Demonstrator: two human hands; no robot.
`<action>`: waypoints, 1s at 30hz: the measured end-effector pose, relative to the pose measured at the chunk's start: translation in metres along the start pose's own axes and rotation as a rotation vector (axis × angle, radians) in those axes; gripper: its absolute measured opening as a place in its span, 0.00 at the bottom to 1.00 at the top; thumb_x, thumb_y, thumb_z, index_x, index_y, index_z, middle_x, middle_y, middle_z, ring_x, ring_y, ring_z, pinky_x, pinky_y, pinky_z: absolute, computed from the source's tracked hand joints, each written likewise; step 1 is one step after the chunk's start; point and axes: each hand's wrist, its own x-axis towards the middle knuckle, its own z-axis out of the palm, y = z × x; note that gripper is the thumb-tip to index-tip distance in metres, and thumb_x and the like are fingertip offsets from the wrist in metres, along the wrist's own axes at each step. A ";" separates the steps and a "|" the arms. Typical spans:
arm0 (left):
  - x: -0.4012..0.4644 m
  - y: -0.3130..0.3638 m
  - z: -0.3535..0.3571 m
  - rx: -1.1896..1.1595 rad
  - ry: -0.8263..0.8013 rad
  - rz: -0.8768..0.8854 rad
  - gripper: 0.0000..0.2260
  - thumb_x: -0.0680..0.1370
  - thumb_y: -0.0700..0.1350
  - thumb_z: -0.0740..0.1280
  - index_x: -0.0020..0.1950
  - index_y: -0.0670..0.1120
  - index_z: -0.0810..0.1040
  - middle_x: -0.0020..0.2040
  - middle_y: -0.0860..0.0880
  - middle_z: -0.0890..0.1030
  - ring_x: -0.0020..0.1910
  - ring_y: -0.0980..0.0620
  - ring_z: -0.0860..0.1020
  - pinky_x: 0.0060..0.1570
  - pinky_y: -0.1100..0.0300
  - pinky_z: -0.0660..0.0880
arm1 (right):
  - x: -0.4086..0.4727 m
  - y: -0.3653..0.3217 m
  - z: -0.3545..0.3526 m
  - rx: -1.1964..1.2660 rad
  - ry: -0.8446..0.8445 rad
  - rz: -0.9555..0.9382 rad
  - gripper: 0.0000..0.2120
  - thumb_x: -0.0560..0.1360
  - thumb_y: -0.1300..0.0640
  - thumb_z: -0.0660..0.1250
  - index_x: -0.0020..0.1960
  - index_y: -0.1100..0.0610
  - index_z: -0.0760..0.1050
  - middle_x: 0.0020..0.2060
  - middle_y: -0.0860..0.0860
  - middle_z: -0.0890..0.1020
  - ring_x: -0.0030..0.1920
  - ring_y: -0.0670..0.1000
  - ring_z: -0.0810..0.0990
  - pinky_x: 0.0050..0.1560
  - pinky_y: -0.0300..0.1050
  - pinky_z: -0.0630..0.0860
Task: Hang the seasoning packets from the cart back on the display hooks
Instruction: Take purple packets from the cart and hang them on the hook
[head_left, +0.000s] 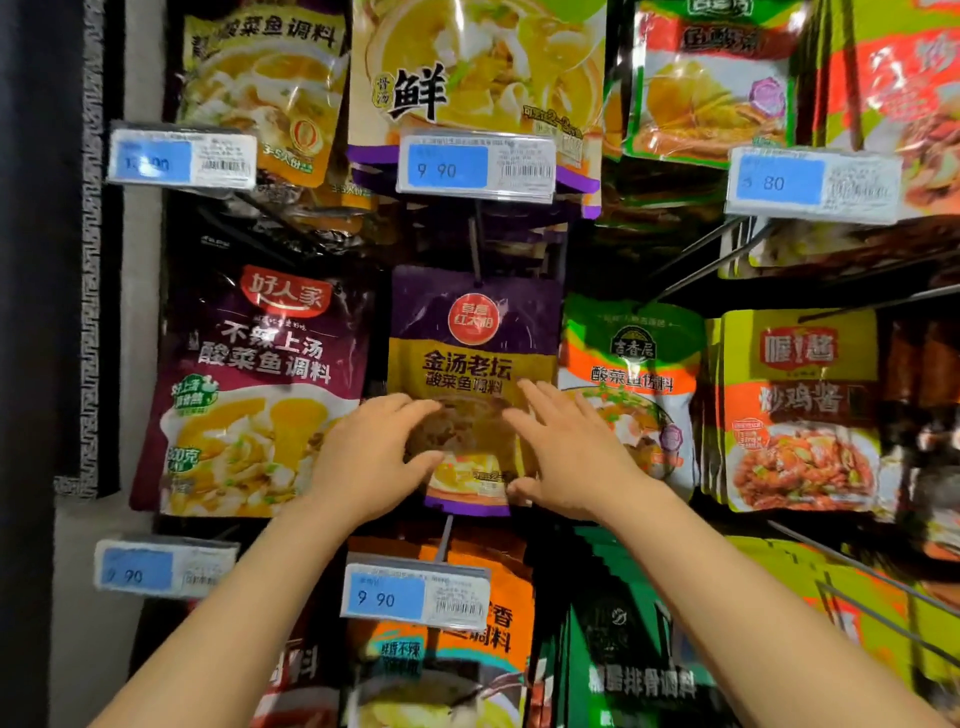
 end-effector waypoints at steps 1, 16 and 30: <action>-0.006 0.003 -0.007 -0.098 0.056 -0.016 0.21 0.75 0.54 0.66 0.67 0.52 0.71 0.61 0.53 0.76 0.60 0.52 0.73 0.55 0.55 0.72 | -0.009 -0.004 -0.002 0.045 0.026 0.002 0.36 0.73 0.43 0.66 0.75 0.48 0.53 0.76 0.53 0.49 0.75 0.55 0.49 0.74 0.56 0.50; -0.231 0.167 -0.021 -0.502 0.140 -0.216 0.13 0.72 0.56 0.62 0.50 0.52 0.81 0.45 0.58 0.80 0.39 0.63 0.76 0.41 0.70 0.71 | -0.253 -0.060 0.036 0.851 0.222 0.054 0.17 0.71 0.50 0.65 0.57 0.54 0.78 0.53 0.49 0.81 0.55 0.51 0.79 0.57 0.45 0.74; -0.607 0.281 0.046 -0.604 -0.716 -1.115 0.03 0.71 0.49 0.69 0.41 0.58 0.79 0.36 0.64 0.80 0.33 0.69 0.75 0.38 0.71 0.71 | -0.554 -0.123 0.196 1.091 -0.855 0.361 0.21 0.70 0.52 0.71 0.63 0.53 0.73 0.56 0.51 0.79 0.49 0.48 0.79 0.52 0.44 0.75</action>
